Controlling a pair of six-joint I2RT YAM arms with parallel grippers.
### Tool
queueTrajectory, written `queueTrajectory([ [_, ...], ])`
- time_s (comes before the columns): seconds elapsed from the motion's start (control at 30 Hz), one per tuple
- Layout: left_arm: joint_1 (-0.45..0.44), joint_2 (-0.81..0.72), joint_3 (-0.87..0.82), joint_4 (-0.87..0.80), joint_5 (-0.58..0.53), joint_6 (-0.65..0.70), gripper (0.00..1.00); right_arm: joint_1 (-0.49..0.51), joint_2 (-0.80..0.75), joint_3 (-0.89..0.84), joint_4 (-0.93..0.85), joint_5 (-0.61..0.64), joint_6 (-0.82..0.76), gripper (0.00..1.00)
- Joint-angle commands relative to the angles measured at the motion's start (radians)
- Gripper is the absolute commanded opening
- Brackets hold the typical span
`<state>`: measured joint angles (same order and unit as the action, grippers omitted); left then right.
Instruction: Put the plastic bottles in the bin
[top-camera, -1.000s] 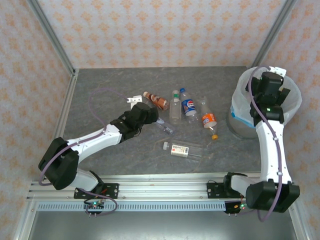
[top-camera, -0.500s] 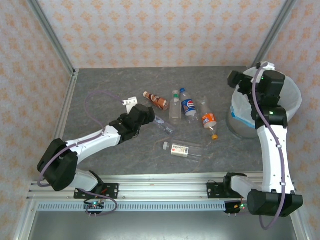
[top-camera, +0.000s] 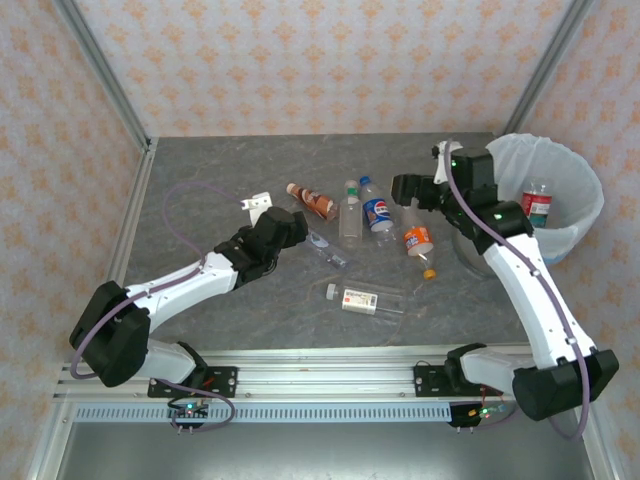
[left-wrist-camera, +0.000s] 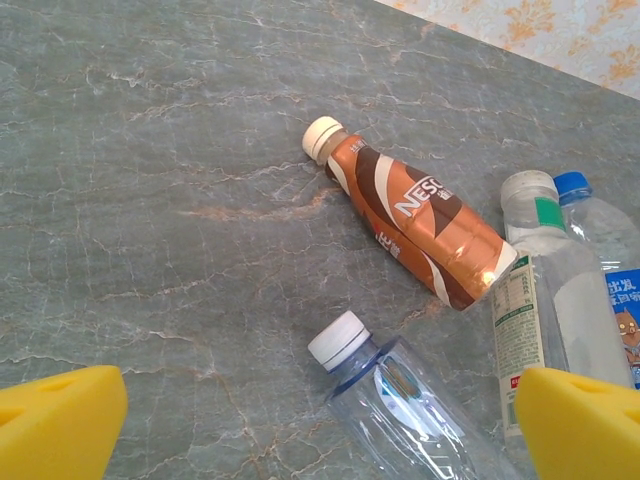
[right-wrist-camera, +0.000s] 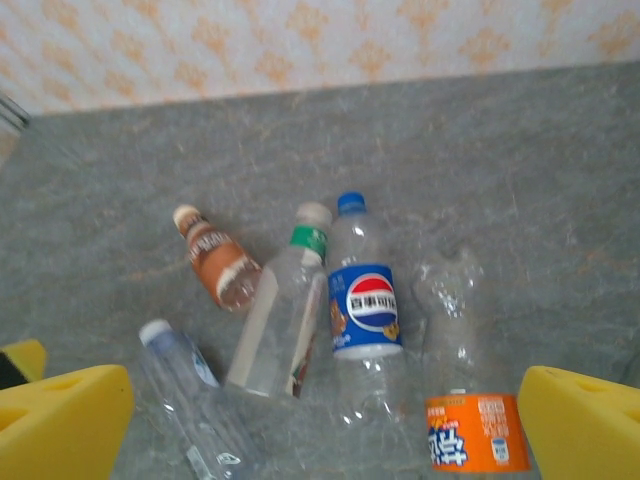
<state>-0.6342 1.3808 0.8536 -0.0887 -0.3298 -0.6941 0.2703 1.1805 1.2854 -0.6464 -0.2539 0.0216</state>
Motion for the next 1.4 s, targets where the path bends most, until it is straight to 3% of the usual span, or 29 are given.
queueTrajectory([
  [0.0, 0.007, -0.021, -0.013, -0.024, -0.031, -0.029, 1.00, 0.007, 0.053, -0.035, -0.047, 0.080, 0.000, 0.99],
  [0.23, 0.009, -0.021, -0.001, -0.035, 0.001, -0.025, 1.00, 0.036, 0.175, -0.038, -0.028, 0.108, 0.026, 0.99],
  [0.37, 0.010, -0.023, -0.001, -0.039, -0.004, -0.035, 1.00, 0.066, 0.293, -0.005, -0.034, 0.252, 0.058, 1.00],
  [0.7, 0.011, -0.039, -0.004, -0.088, -0.062, -0.061, 1.00, 0.069, 0.539, 0.114, -0.087, 0.369, -0.003, 0.94],
  [0.87, 0.012, -0.060, -0.013, -0.104, -0.081, -0.061, 1.00, 0.063, 0.621, 0.177, -0.139, 0.411, -0.013, 0.86],
  [1.0, 0.011, -0.069, -0.019, -0.112, -0.092, -0.063, 1.00, 0.040, 0.653, 0.187, -0.140, 0.415, -0.016, 0.80],
  [1.37, 0.012, -0.064, -0.021, -0.112, -0.092, -0.065, 1.00, -0.028, 0.722, 0.196, -0.159, 0.305, -0.101, 0.81],
])
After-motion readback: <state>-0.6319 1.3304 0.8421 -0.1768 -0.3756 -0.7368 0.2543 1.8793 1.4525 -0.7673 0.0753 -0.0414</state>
